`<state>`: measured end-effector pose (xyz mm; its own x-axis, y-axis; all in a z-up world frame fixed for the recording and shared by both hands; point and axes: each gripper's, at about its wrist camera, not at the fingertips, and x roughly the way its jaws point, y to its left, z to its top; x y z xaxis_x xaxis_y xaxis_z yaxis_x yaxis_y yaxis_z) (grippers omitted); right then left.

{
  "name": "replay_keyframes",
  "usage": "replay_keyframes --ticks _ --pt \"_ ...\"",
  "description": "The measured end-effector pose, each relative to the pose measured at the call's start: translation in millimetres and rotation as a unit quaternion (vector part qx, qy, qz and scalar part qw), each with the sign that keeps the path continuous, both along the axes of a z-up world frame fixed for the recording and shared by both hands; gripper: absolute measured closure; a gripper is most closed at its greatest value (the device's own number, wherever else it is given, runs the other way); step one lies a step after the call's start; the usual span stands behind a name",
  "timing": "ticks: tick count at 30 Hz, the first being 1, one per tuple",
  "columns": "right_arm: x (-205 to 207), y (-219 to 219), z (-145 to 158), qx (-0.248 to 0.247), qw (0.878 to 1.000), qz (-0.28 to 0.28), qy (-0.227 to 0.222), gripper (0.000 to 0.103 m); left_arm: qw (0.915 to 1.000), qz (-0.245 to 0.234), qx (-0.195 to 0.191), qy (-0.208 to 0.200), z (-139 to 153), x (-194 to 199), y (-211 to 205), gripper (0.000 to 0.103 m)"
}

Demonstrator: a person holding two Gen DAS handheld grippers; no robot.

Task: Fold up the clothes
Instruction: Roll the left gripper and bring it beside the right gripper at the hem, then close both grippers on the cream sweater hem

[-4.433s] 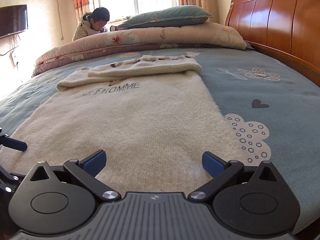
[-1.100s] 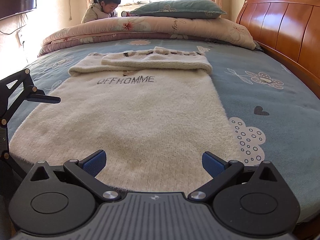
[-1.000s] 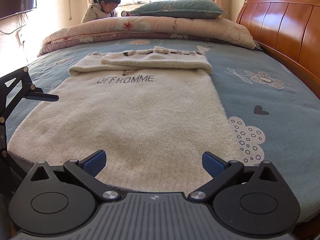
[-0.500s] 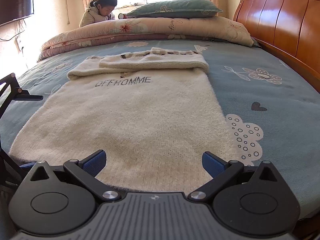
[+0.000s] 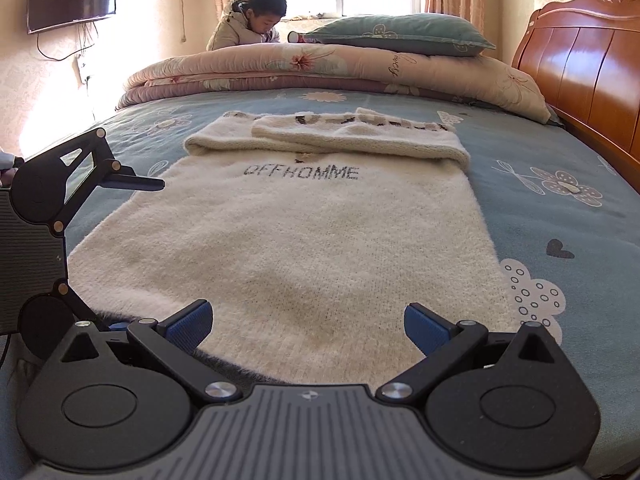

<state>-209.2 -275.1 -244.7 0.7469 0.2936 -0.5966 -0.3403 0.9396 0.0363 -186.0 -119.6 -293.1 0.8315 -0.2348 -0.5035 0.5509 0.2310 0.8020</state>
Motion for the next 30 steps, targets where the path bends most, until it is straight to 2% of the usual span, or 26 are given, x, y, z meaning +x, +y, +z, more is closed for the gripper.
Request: replay_keyframes --ticks 4,8,11,15,18,23,27,30 --pt "-2 9 0 -0.034 0.999 0.029 -0.012 0.0 0.9998 0.016 -0.007 -0.007 5 3 16 0.001" --pt "-4 26 -2 -0.068 0.994 0.08 -0.026 0.0 0.9981 0.05 -0.037 0.002 13 10 30 0.002" --pt "-7 53 -5 -0.108 0.983 0.144 -0.046 0.0 0.9957 0.068 -0.06 0.016 19 15 32 0.002" --pt "-4 90 -20 -0.188 0.962 0.184 -0.073 0.002 0.9945 0.076 -0.07 0.02 23 19 32 0.002" --pt "4 96 -32 -0.243 0.951 0.174 -0.08 0.013 0.9935 0.081 -0.078 0.022 25 20 36 0.002" --pt "8 71 -38 -0.311 0.934 0.145 -0.096 0.016 0.9916 0.089 -0.088 0.03 26 21 43 0.002" --pt "11 33 -41 -0.354 0.922 0.12 -0.097 0.016 0.9919 0.094 -0.078 0.036 21 21 45 0.002" --pt "14 9 -43 -0.373 0.918 0.107 -0.087 0.028 0.9944 0.09 -0.043 0.035 12 18 46 0.004"
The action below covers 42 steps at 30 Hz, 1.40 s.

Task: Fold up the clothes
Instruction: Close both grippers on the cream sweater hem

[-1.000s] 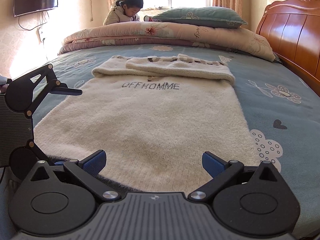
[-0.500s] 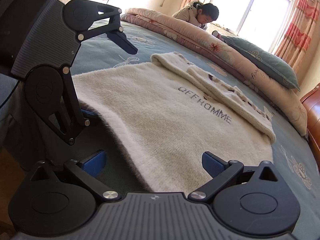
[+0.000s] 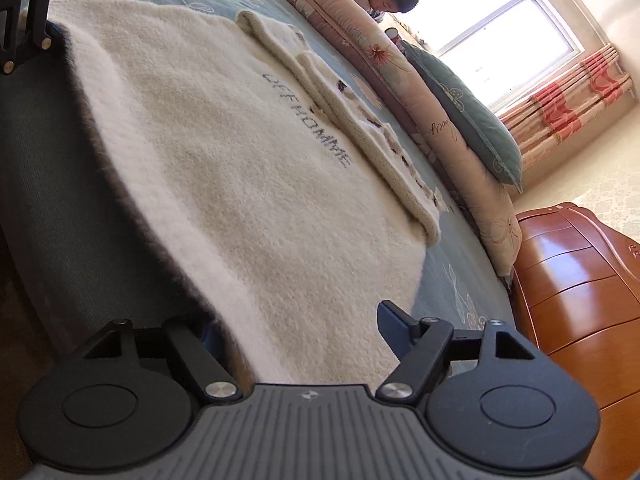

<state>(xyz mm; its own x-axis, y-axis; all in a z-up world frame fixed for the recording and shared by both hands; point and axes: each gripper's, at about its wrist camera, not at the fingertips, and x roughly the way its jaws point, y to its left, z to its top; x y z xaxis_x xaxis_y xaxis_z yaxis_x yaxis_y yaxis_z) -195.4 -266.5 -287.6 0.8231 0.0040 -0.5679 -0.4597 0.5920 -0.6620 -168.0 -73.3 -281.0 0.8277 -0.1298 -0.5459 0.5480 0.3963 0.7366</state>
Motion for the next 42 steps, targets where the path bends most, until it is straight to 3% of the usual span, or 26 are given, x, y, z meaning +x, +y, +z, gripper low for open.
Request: replay_keyframes --ticks 1,3,5,8,10,12,14,17,24,32,42 --pt "0 -6 1 0.006 1.0 0.0 0.004 0.033 0.9998 -0.002 0.018 0.004 -4 -1 0 0.007" --pt "-1 -9 0 0.01 1.0 0.008 0.008 0.041 0.9988 -0.007 0.045 0.014 -11 -2 0 0.027" --pt "-2 -7 -2 0.005 1.0 0.021 0.009 0.046 0.9983 -0.016 0.048 0.028 -11 -4 1 0.04" --pt "-4 -1 -7 -0.005 0.999 0.04 0.013 0.069 0.9956 -0.037 0.067 0.054 -12 -8 -1 0.065" --pt "-3 3 -8 -0.001 0.998 0.047 0.028 0.083 0.9926 -0.052 0.094 0.058 -15 -13 -3 0.076" --pt "-4 3 -8 -0.003 0.998 0.053 0.032 0.086 0.9885 -0.067 0.121 0.061 -18 -17 -4 0.09" --pt "-5 3 -7 -0.006 0.998 0.057 0.035 0.089 0.9862 -0.075 0.134 0.062 -19 -21 -4 0.095" --pt "-6 3 -1 -0.007 0.998 0.06 0.032 0.09 0.9851 -0.083 0.142 0.051 -17 -22 -2 0.096" --pt "7 1 23 0.003 0.998 0.059 0.01 0.091 0.9896 -0.075 0.12 0.025 3 -8 4 0.096" --pt "46 0 44 0.012 0.998 0.054 -0.003 0.093 0.9951 -0.056 0.081 0.007 28 26 8 0.097" --pt "104 2 61 0.025 0.998 0.052 -0.001 0.094 0.9974 -0.04 0.059 -0.009 40 79 8 0.097"
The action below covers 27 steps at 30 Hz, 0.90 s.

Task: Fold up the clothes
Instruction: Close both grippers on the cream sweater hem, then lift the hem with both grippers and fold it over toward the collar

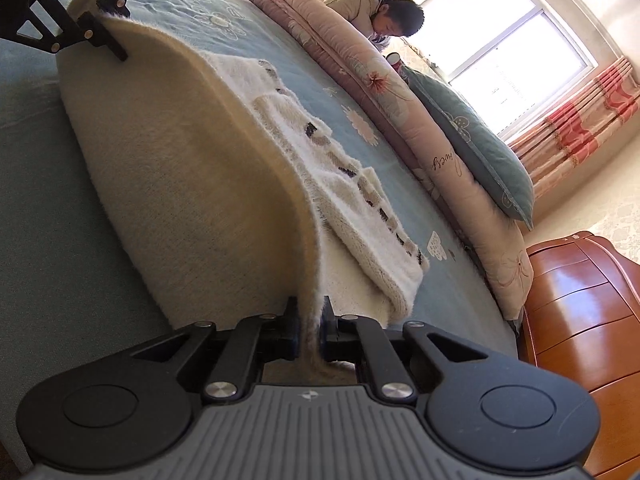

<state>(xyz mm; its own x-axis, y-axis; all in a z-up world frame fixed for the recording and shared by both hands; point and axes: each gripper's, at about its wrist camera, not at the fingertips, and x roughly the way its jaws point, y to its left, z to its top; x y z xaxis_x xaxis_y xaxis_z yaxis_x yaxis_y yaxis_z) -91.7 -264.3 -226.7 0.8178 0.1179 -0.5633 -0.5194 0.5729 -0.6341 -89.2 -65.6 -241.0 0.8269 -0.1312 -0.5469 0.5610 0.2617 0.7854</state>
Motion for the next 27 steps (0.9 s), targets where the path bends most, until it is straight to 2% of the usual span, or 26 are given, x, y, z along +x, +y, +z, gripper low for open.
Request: replay_keyframes --ticks 9,15,21,27 --pt "63 4 11 0.001 1.0 -0.002 -0.013 0.094 0.9994 0.012 -0.017 -0.028 7 61 0 0.098" --pt "106 9 14 -0.002 1.0 -0.007 -0.027 0.094 0.9984 0.011 -0.013 -0.054 7 99 0 0.098" --pt "156 14 15 0.008 0.999 -0.027 -0.045 0.094 0.9961 0.029 -0.024 -0.08 10 149 -3 0.098" --pt "217 23 10 0.015 0.997 -0.044 -0.054 0.094 0.994 0.056 -0.036 -0.087 7 204 -6 0.098"
